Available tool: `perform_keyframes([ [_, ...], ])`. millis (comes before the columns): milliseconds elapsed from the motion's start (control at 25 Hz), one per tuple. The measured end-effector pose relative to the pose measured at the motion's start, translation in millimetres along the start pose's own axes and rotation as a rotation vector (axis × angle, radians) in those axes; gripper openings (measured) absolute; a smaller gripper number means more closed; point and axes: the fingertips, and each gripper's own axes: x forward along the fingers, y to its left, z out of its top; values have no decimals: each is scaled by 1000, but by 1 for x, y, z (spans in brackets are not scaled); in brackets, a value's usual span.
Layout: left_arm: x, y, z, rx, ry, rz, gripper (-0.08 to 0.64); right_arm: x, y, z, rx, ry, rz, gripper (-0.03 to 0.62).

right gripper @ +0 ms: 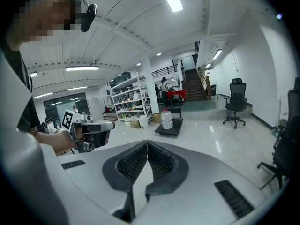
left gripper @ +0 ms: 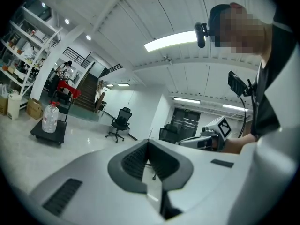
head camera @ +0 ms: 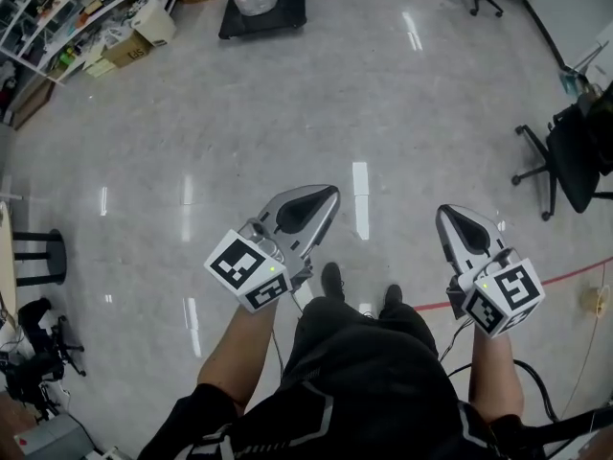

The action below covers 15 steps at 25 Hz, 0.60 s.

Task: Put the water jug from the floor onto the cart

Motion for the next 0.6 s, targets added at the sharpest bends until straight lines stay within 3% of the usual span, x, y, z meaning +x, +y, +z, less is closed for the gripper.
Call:
perform_keyframes([
  [240, 2, -56, -2, 44, 5, 32, -11, -51, -4, -11, 13, -49, 2, 3],
  [600, 55, -172, 3, 94, -5, 143, -11, -156, -79, -8, -15, -169, 10, 3],
])
